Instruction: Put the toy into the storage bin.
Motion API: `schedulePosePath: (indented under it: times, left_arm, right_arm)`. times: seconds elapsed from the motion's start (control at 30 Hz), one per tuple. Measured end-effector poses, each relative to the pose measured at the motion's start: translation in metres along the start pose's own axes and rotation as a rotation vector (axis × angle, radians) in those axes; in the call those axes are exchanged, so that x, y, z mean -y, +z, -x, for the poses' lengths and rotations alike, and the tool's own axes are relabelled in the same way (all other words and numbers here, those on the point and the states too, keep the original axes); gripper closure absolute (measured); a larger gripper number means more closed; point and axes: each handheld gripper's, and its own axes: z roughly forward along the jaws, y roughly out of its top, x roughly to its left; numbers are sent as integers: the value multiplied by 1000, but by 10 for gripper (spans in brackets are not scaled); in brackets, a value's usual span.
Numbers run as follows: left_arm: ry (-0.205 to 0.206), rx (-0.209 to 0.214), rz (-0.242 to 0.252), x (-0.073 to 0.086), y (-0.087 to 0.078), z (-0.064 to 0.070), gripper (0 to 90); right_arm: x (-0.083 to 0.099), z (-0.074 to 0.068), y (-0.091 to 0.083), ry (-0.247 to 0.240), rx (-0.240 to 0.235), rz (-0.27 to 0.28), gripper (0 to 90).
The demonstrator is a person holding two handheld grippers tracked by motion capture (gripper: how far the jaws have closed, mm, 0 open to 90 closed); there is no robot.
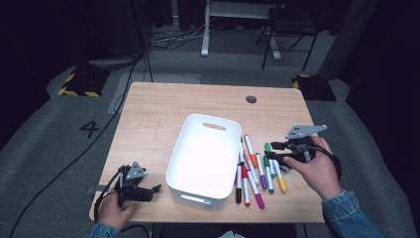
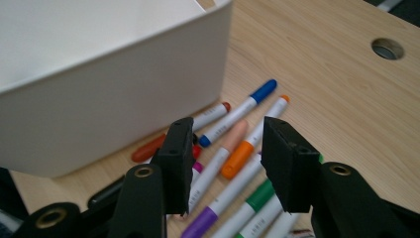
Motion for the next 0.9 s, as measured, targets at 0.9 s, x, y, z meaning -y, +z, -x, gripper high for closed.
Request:
schedulePosePath:
  times: [0.9]
  left_arm:
    - [-3,5,2,0,0,0,149]
  right_arm:
    - [95,36,51,182,99,-213,718]
